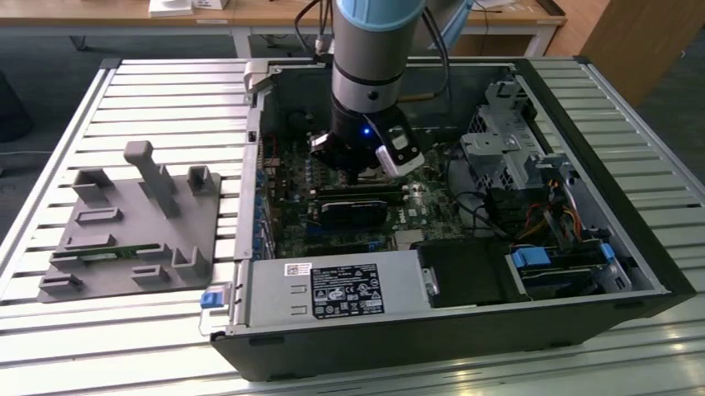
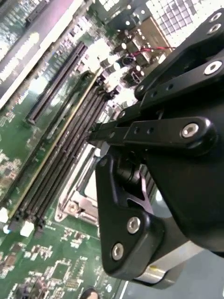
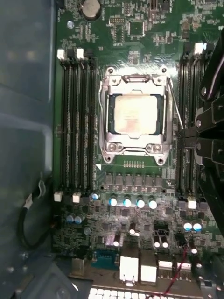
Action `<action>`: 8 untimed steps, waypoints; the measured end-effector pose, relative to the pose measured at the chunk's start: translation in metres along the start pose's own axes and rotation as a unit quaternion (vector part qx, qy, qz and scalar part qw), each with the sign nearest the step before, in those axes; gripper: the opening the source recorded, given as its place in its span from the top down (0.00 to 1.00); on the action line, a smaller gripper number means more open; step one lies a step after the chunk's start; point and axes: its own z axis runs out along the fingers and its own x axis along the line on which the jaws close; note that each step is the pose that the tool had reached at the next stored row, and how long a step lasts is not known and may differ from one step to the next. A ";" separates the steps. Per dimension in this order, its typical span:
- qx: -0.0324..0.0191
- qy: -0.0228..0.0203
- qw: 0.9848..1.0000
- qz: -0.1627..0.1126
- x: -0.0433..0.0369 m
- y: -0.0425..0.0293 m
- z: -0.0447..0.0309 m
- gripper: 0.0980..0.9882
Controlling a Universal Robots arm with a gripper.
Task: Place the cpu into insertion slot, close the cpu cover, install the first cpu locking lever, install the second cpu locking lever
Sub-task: 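Install the second cpu locking lever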
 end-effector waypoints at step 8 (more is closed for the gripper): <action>-0.013 0.000 1.000 0.000 0.0049 -0.0011 0.0063 0.99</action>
